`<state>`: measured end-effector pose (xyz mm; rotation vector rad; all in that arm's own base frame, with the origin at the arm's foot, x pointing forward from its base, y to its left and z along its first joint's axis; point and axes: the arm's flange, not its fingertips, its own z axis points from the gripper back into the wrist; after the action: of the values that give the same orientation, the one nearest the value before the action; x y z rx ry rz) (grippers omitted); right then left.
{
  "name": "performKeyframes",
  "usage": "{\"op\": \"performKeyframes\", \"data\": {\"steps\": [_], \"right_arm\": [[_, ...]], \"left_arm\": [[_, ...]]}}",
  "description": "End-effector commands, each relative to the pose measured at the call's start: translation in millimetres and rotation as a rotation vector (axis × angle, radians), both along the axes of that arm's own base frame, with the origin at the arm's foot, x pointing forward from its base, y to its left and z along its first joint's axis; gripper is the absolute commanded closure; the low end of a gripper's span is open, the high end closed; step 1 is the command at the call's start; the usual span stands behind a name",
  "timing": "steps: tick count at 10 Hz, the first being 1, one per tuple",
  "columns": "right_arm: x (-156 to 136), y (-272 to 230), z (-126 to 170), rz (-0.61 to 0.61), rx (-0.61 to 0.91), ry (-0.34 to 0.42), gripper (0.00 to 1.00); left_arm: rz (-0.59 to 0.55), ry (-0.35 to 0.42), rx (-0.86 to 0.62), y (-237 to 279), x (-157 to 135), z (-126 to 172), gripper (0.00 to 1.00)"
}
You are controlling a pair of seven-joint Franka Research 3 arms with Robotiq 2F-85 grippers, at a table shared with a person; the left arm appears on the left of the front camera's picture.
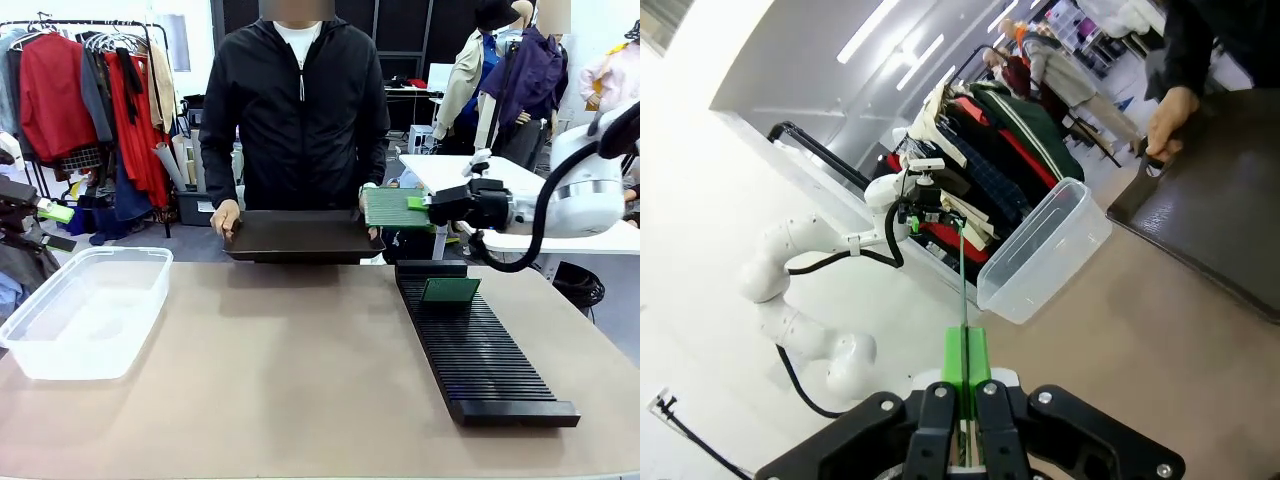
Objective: Sort PCBs into racks and boxes based on the side picked up.
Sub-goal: If the short side of the Blank PCB is picked up, insert it into the PCB Rack ; if the long side is picked up, place it in the Organizing box.
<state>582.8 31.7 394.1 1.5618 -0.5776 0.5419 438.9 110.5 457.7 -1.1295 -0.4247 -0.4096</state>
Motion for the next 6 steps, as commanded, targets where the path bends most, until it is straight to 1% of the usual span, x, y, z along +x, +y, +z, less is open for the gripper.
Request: {"op": "performKeyframes", "data": {"steps": [1, 2, 6], "right_arm": [[-21.2, -20.2, 7.7, 0.0, -0.018, -0.061, 1.0], [-29.2, -35.2, 6.6, -0.002, -0.019, -0.066, 1.0], [-48.7, -91.7, -15.4, -0.008, 0.019, -0.154, 1.0]], "left_arm": [[0.002, 0.007, -0.007, -0.6, -1.0, 2.4, 0.0], [0.002, 0.007, -0.007, -0.6, -1.0, 2.4, 0.0], [0.002, 0.007, -0.007, -0.6, -1.0, 2.4, 0.0]]}}
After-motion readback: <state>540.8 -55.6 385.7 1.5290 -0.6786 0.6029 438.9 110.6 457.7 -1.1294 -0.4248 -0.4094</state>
